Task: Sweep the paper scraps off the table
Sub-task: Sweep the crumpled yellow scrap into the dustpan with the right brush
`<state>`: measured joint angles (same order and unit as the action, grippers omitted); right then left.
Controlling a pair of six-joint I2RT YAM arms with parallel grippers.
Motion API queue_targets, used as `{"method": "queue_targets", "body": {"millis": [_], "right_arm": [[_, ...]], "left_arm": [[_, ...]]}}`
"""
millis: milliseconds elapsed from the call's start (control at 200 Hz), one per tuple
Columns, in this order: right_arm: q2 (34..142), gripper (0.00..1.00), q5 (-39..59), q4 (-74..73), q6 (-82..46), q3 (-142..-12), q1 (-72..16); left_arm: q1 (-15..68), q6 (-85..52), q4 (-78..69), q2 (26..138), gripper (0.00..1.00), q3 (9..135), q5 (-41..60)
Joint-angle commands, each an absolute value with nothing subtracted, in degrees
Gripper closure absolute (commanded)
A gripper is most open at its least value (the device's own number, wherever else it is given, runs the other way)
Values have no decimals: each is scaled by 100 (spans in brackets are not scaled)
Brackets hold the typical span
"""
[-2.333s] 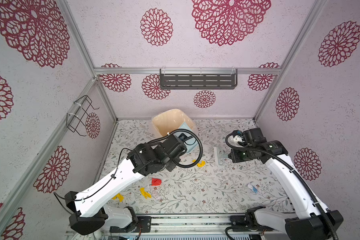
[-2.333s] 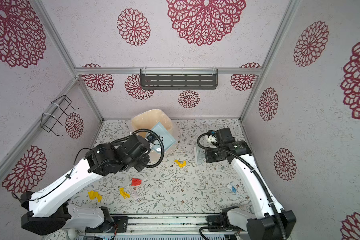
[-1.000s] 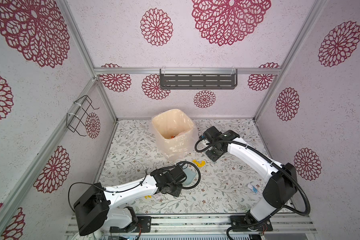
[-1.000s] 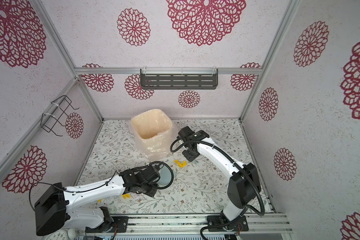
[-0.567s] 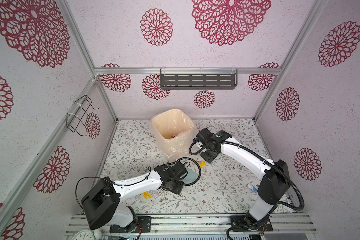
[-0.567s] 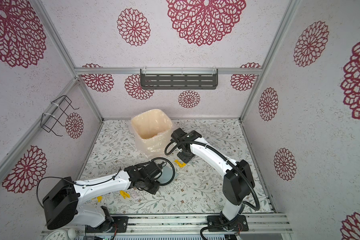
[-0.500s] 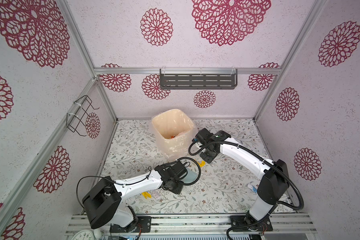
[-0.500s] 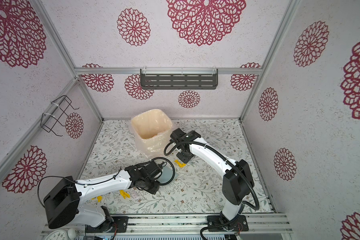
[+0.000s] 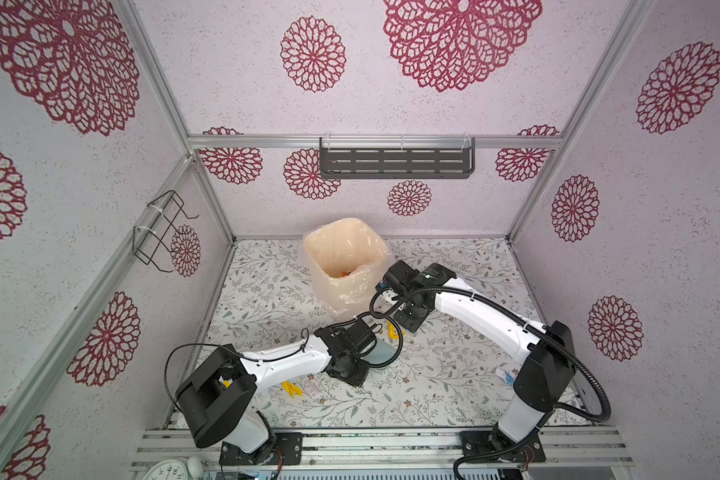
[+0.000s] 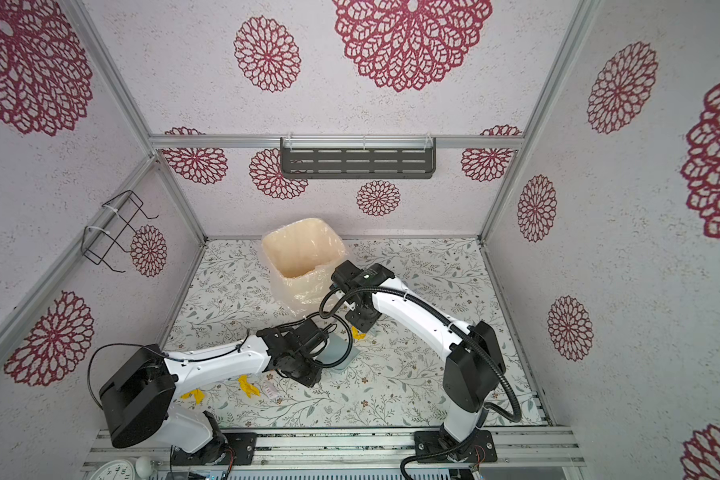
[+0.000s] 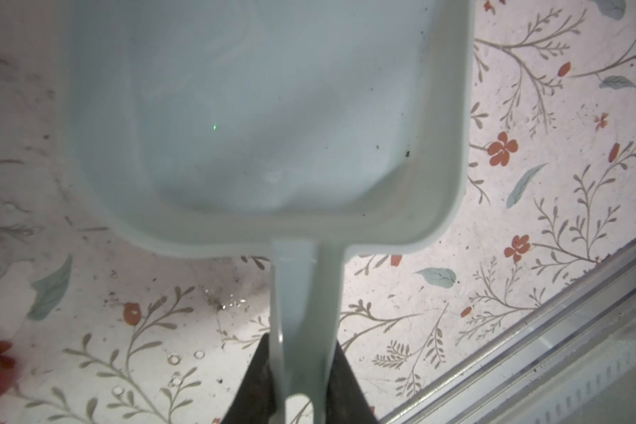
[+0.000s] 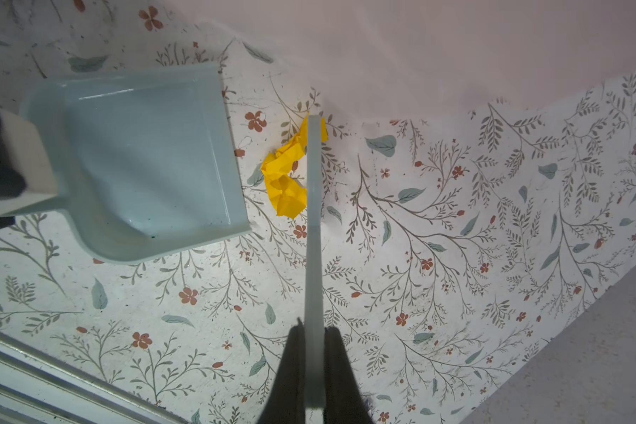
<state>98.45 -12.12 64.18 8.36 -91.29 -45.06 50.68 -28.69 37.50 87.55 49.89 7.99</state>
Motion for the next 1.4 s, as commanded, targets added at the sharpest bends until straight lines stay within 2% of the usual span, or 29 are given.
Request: {"method": "queue_targets", "body": {"millis": [0, 210, 555, 1136, 1396], "right_arm": [[9682, 100, -1594, 6539, 714, -9289, -4453], [9992, 100, -1869, 6506, 686, -9427, -4421], [10195, 100, -1536, 6612, 763, -9468, -4486], [9605, 100, 294, 7195, 537, -9623, -5118], [9229, 100, -439, 7463, 303, -9382, -4845]], "left_arm": [[4990, -2754, 3669, 8823, 100, 5116, 911], [4913, -2672, 3712, 8847, 100, 5166, 968], [4815, -2459, 3869, 9123, 100, 5466, 1057], [4769, -2457, 3887, 9166, 100, 5461, 1073], [4769, -2478, 3781, 9027, 100, 5389, 1050]]}}
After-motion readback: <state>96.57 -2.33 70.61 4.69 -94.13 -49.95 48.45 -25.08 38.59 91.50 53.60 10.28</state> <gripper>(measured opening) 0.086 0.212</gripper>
